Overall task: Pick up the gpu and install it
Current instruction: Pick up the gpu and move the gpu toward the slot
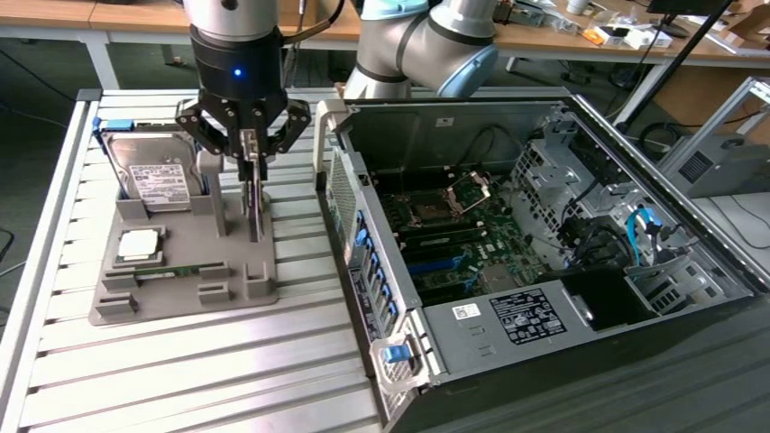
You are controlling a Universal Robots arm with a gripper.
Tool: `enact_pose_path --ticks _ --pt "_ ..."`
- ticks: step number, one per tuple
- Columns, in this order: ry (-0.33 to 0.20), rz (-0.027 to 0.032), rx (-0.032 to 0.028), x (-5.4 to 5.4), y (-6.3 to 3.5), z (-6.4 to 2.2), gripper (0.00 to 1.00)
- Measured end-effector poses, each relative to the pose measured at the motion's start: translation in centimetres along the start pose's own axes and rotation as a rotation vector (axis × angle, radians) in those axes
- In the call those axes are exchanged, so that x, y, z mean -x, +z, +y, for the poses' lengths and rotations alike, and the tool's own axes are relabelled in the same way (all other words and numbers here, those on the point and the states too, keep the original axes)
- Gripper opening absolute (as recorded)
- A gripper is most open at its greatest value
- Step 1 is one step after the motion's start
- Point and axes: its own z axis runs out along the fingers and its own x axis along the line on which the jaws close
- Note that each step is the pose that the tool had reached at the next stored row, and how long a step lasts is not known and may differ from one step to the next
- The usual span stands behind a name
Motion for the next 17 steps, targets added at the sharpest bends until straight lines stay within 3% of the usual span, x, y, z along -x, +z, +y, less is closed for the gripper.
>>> enact_pose_path --ticks 17 --pt "0.000 0.0001 -0.0001 0.02 -0.58 0.00 0.27"
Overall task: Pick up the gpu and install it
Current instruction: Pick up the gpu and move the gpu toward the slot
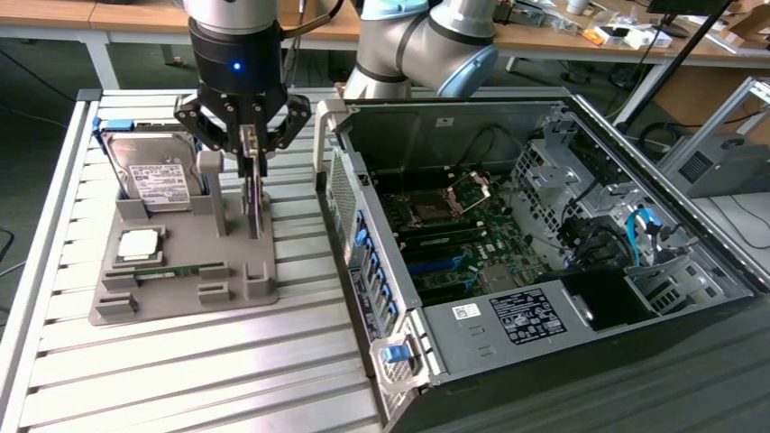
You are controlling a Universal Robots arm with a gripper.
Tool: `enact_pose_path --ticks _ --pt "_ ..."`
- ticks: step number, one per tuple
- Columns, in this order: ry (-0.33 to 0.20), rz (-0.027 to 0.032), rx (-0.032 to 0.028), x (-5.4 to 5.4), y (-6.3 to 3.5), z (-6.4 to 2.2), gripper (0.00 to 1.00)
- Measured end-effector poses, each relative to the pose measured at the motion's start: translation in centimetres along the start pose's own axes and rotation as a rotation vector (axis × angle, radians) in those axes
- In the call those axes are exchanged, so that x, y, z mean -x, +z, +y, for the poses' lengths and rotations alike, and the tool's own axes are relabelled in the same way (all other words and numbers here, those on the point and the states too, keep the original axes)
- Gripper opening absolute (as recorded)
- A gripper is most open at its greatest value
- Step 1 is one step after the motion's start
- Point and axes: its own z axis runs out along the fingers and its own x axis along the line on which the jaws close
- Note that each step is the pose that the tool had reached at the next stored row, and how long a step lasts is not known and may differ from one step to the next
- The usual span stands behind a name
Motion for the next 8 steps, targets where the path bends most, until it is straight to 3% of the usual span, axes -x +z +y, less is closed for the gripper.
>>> enact_pose_path --ticks 8 --pt "0.000 -0.0001 0.0000 0.01 -0.28 0.00 0.27"
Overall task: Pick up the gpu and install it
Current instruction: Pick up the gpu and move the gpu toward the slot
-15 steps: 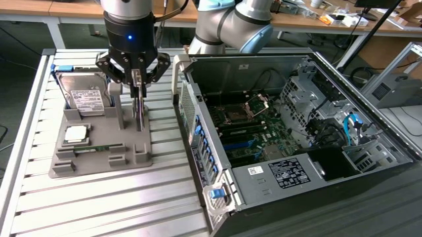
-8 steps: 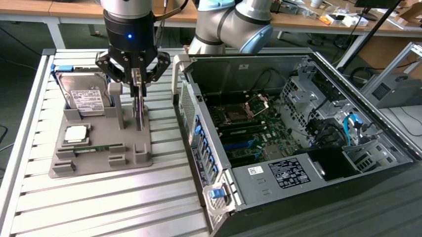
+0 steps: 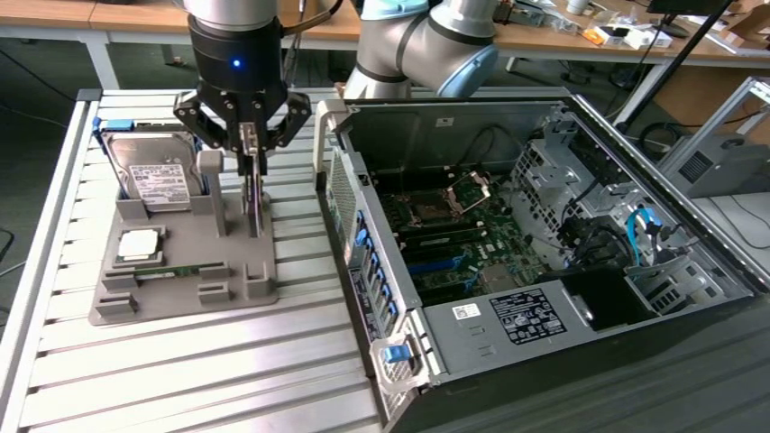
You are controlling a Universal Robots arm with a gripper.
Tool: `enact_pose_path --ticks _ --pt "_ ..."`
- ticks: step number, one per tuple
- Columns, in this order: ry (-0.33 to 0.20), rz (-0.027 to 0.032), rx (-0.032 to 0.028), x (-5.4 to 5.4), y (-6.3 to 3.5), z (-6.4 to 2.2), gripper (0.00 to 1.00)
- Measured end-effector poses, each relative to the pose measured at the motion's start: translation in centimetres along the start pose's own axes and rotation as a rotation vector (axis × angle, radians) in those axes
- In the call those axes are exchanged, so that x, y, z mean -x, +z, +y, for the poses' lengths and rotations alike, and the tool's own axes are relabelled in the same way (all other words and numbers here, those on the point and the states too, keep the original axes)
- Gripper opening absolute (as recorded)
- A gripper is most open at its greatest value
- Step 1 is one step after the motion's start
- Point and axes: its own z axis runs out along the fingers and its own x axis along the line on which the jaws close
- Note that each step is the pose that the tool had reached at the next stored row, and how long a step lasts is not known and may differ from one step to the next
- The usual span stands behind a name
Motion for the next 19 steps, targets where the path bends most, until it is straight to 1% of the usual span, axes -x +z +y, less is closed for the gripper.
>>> enact_pose_path --ticks 19 --pt "0.000 0.0001 0.0013 0.01 -0.45 0.00 0.27"
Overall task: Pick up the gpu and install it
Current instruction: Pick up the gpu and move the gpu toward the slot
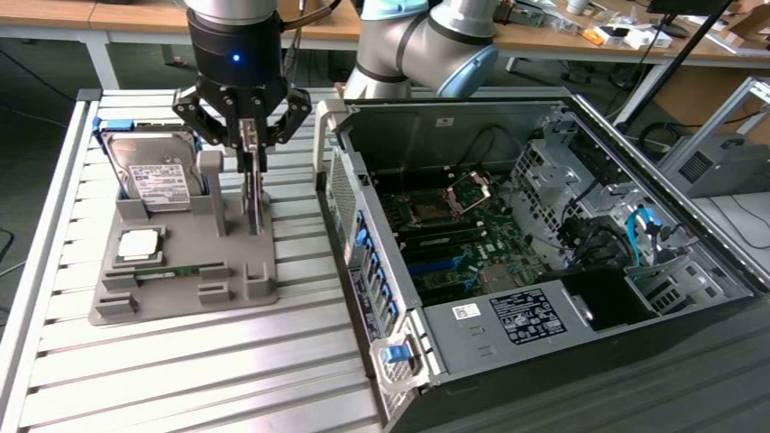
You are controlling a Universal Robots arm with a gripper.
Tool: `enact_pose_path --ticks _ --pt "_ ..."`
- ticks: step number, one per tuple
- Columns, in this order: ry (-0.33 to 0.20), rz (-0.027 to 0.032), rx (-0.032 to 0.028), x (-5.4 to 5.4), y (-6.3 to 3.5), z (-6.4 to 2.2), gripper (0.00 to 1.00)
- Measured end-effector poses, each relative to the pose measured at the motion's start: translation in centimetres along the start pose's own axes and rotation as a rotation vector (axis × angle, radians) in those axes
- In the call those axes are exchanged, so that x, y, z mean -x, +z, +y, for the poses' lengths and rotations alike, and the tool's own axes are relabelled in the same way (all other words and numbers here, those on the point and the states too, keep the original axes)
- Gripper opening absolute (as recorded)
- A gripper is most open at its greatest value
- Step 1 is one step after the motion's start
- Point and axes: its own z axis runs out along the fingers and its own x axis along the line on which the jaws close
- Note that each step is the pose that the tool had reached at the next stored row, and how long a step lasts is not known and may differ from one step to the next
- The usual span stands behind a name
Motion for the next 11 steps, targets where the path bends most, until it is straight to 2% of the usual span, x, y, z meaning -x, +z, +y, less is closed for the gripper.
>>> enact_pose_path --ticks 11 --pt "0.000 -0.0001 0.0005 0.01 -0.30 0.00 0.27"
